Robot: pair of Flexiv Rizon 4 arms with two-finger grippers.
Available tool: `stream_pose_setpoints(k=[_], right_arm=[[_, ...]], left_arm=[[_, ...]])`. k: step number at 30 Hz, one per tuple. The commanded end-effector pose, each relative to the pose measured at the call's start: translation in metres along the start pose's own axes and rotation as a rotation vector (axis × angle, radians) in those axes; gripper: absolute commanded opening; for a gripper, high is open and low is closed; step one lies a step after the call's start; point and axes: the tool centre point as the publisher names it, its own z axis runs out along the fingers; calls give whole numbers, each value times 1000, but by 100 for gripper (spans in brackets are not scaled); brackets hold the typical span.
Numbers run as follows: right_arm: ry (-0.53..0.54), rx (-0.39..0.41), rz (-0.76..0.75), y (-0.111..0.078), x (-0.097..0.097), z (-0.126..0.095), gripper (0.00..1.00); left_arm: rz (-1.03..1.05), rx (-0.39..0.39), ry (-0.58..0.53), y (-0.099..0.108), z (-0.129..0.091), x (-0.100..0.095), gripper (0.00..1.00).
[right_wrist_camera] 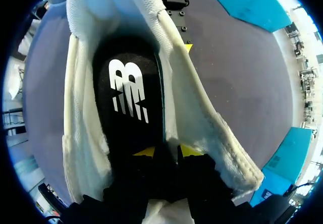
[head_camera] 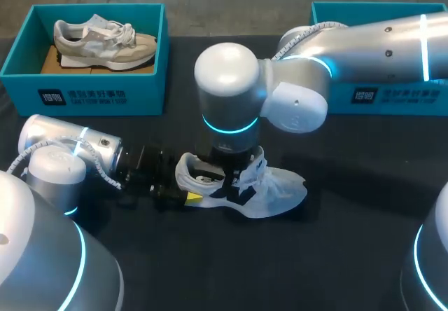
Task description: Take the shoe out of the shoebox, open the shoe tongue, remove and reinsert the insole, then place the shoe into the shoebox
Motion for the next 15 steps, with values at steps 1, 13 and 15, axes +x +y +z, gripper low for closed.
stream_pose_setpoints(k=[1,13,15], right_arm=[[20,10,-1,5,11,27,27],[106,25,-11,-3,39,34,28],[126,30,-23,-2,45,36,27]], left_arm=[[0,0,-2,1,1,-1,0],[0,0,-2,1,1,-1,0],[0,0,-2,1,1,-1,0]])
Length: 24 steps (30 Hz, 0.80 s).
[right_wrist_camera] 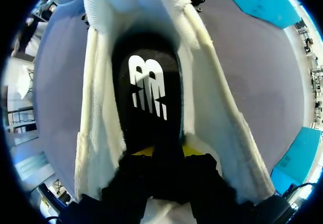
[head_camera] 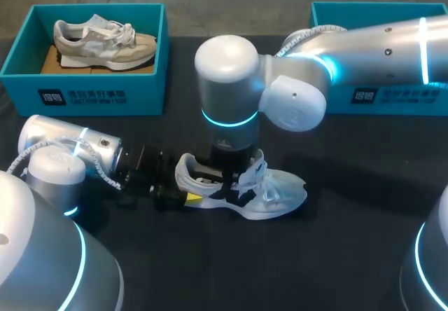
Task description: Take the shoe out of the shoebox, open the shoe tongue, remove and reinsert the insole, then place the shoe into the shoebox
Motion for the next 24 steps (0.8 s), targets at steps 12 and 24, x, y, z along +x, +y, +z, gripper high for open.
stream_pose_setpoints(k=[12,24], right_arm=[[-1,-13,4,5,22,34,0],[-114,-174,49,-9,14,-17,0]], left_arm=[[-2,-1,-4,1,1,-2,0],[-2,-1,-4,1,1,-2,0]])
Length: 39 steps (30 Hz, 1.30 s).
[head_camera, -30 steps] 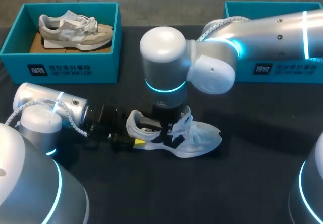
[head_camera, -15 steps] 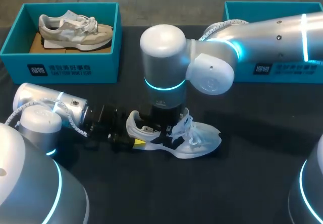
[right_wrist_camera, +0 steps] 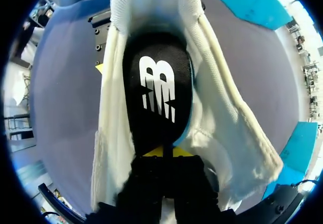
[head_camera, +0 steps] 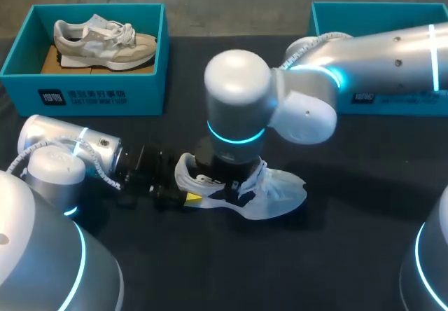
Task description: Take the shoe out of the shoebox, open the shoe tongue, remove and reinsert the insole, then place the shoe into the shoebox
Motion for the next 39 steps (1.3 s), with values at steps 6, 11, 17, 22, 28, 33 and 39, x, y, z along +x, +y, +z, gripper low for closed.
stream_pose_setpoints(k=[6,11,17,22,28,33,39], right_arm=[[-66,-132,-6,-6,-3,-34,0],[-89,-189,-5,-4,-9,-45,0],[-92,-256,11,-7,-12,-50,0],[-95,-308,37,-13,-14,-54,0],[-108,-366,68,-21,-18,-58,0],[-116,-396,67,-24,-21,-63,0],[-125,-393,50,-20,-24,-65,0]], left_arm=[[-2,-1,-4,2,2,-2,0],[-2,-1,-4,2,2,-2,0],[-2,-1,-4,2,2,-2,0],[-2,-1,-4,2,2,-2,0],[-2,-1,-4,2,2,-2,0],[-2,-1,-4,2,2,-2,0],[-2,-1,-4,2,2,-2,0]])
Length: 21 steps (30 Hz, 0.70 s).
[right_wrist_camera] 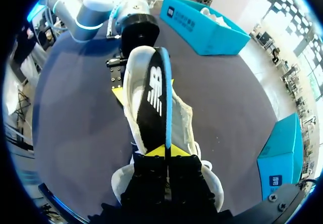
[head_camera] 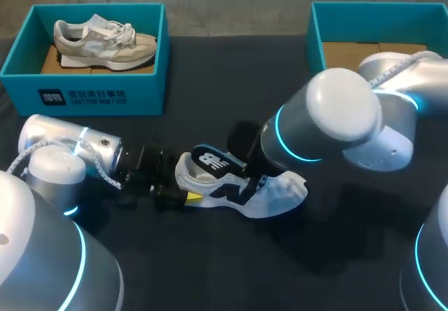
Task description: Take the shoe out of the shoebox, open the shoe tongue, remove and reinsert the insole, then place the shoe into the shoebox
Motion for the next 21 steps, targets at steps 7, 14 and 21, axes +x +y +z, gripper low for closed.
stream_pose_setpoints(k=[7,14,21], right_arm=[[-11,17,-68,13,0,-7,7],[-14,29,-103,24,0,-13,43],[13,38,-121,32,1,-21,29]], left_arm=[[0,-1,-2,2,1,-1,0],[0,-1,-2,2,1,-1,0],[0,-1,-2,2,1,-1,0]])
